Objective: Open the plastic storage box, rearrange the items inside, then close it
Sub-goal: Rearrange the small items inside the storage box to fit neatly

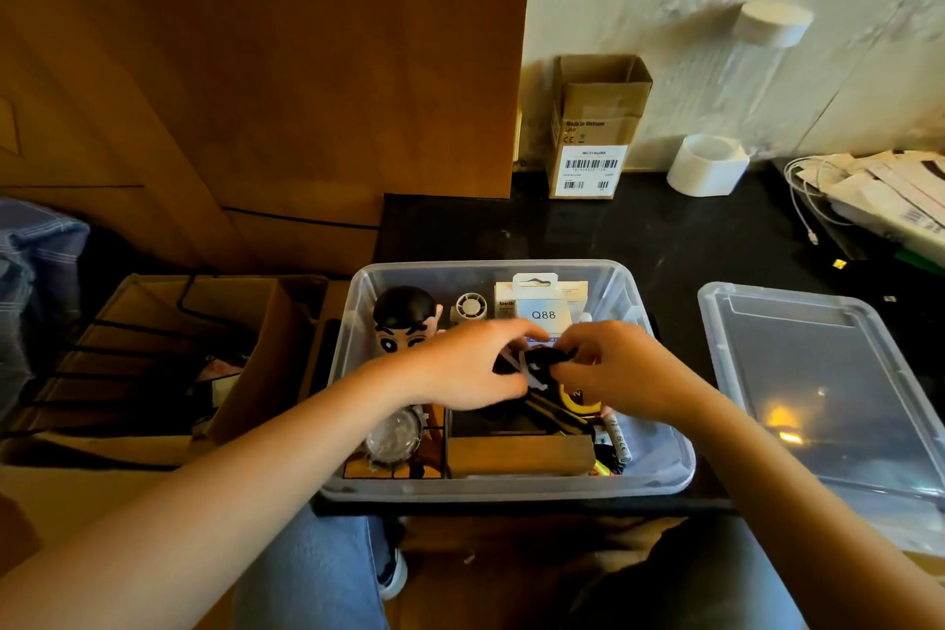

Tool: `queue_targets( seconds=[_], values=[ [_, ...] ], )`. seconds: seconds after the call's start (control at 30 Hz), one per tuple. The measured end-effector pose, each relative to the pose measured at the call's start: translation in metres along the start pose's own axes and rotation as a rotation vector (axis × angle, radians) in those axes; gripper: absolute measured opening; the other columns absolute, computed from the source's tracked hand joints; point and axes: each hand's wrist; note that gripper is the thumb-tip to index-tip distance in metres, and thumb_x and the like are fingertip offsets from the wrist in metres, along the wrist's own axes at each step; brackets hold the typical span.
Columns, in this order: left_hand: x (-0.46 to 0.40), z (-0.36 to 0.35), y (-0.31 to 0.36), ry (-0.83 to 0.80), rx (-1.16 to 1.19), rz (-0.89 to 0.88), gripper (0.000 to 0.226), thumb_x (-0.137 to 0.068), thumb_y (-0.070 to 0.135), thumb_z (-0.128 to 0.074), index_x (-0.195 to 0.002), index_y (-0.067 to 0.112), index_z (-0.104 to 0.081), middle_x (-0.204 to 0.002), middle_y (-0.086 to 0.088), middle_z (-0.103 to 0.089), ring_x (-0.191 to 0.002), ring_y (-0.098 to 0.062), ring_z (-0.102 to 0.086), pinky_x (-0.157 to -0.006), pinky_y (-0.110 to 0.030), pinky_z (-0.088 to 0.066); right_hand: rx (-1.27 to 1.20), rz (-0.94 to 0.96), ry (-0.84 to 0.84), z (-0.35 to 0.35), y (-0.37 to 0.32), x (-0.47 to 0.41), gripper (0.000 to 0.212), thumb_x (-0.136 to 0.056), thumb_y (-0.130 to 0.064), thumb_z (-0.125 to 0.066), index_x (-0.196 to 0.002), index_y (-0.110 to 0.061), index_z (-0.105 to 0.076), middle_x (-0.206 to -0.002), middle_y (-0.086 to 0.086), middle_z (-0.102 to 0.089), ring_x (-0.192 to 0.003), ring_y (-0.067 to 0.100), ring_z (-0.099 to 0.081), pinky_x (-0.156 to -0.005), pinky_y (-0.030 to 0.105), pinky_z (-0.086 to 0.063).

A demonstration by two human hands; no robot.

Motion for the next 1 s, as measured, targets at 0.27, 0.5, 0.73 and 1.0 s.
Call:
queue_targets(
  seconds=[0.27,0.5,0.73,1.0],
  values=[
    [0.007,-0.001,-0.011,0.023,-0.097,0.074,0.036,-0.082,0.031,-0.071,-0.114,0.017,-0.063,-0.106,0.000,-0.067,-0.097,-0.015,-0.061,-0.088,-0.043,-0.049,-0.030,-0.005,0.043,0.011,0.000,-0.001,0.021,-0.086,-0.032,-0.061,-0.105,-0.024,-0.059,-0.081,-0.005,-0.069,-0.066,0.010,-0.068,-0.069,0.022,-0.057],
    [-0.012,-0.015,-0.011,-0.222,-0.574,0.086,0.030,-0.085,0.023,-0.068,-0.108,0.006,-0.060,-0.100,-0.008,-0.063,-0.086,-0.022,-0.058,-0.065,-0.028,-0.046,0.364,-0.043,0.270,0.007,0.001,-0.010,0.021,-0.093,-0.019,-0.050,-0.103,-0.016,-0.067,-0.101,0.002,-0.069,-0.080,0.017,-0.065,-0.070,0.021,-0.052],
    [-0.024,-0.026,-0.016,-0.289,-0.554,0.147,0.022,-0.086,0.000,-0.059,-0.108,0.002,-0.059,-0.103,-0.013,-0.058,-0.092,-0.027,-0.057,-0.076,-0.033,-0.048,0.393,-0.039,0.378,0.015,0.009,-0.006,0.022,-0.092,-0.018,-0.049,-0.099,-0.013,-0.069,-0.088,0.005,-0.069,-0.067,0.012,-0.058,-0.060,0.016,-0.040],
    [-0.021,-0.028,-0.023,-0.128,-0.657,0.113,0.021,-0.084,0.012,-0.067,-0.105,0.013,-0.063,-0.105,-0.006,-0.062,-0.094,-0.025,-0.059,-0.067,-0.030,-0.043,0.410,-0.038,0.314,0.008,0.019,0.000,0.021,-0.093,-0.019,-0.048,-0.097,-0.015,-0.069,-0.084,0.003,-0.068,-0.066,0.013,-0.059,-0.060,0.016,-0.041]
  ],
)
Point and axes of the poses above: each hand's wrist, its own x-axis away from the middle knuckle, its own z-axis out of the back of the hand, y = z × x
